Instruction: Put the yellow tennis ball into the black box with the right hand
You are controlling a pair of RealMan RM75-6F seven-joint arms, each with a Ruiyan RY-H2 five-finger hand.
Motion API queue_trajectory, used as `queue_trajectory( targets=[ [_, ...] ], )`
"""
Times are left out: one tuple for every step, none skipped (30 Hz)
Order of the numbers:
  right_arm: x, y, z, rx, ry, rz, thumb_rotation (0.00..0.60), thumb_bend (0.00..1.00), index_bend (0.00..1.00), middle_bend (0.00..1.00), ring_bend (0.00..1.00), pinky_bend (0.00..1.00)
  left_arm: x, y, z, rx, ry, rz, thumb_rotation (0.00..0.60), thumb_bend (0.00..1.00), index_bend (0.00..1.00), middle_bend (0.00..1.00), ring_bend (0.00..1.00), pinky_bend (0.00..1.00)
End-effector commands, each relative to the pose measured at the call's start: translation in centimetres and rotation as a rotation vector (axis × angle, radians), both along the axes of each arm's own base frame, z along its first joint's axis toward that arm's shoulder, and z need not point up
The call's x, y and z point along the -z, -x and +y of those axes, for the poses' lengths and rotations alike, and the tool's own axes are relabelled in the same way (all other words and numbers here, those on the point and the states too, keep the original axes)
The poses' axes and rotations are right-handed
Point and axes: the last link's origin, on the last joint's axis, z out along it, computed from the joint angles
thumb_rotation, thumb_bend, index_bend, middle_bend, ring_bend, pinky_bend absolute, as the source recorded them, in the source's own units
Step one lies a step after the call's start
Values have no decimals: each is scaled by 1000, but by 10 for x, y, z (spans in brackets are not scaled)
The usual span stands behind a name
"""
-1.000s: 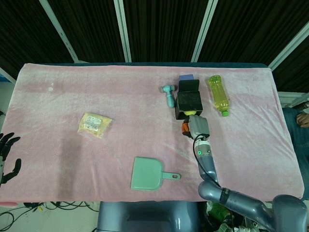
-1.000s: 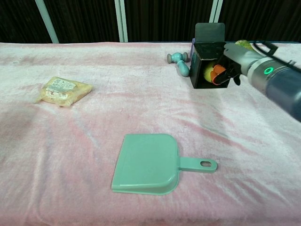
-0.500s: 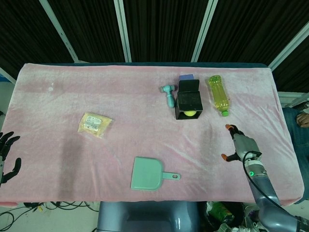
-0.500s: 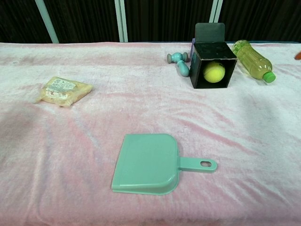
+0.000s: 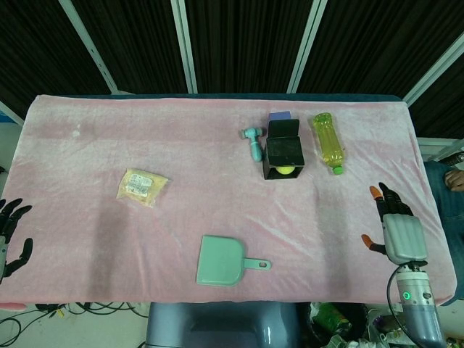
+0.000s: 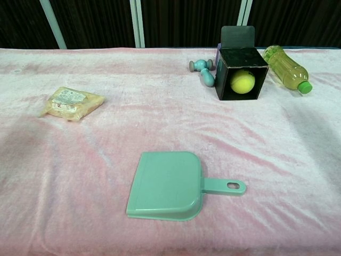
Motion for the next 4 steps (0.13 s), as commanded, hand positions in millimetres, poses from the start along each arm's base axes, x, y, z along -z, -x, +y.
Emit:
queue_trajectory(
  targets=[
    [13,29,41,-27,51,-3,600,99,0,0,68,226,1,-1,-2,0,6,12,600,482,178,105,38,59],
    [13,30,42,-30,53,0,600,99,0,0,68,226,1,-1,-3,0,7,15,600,483,178,105,38,59],
    [13,32,43,-32,53,3,600,99,0,0,68,226,1,-1,-3,-1,8,16,600,482,178,105,38,59],
    [13,32,43,-33,50,5,600,99,0,0,68,226,1,-1,-3,-3,8,15,600,482,178,105,38,58]
  ],
)
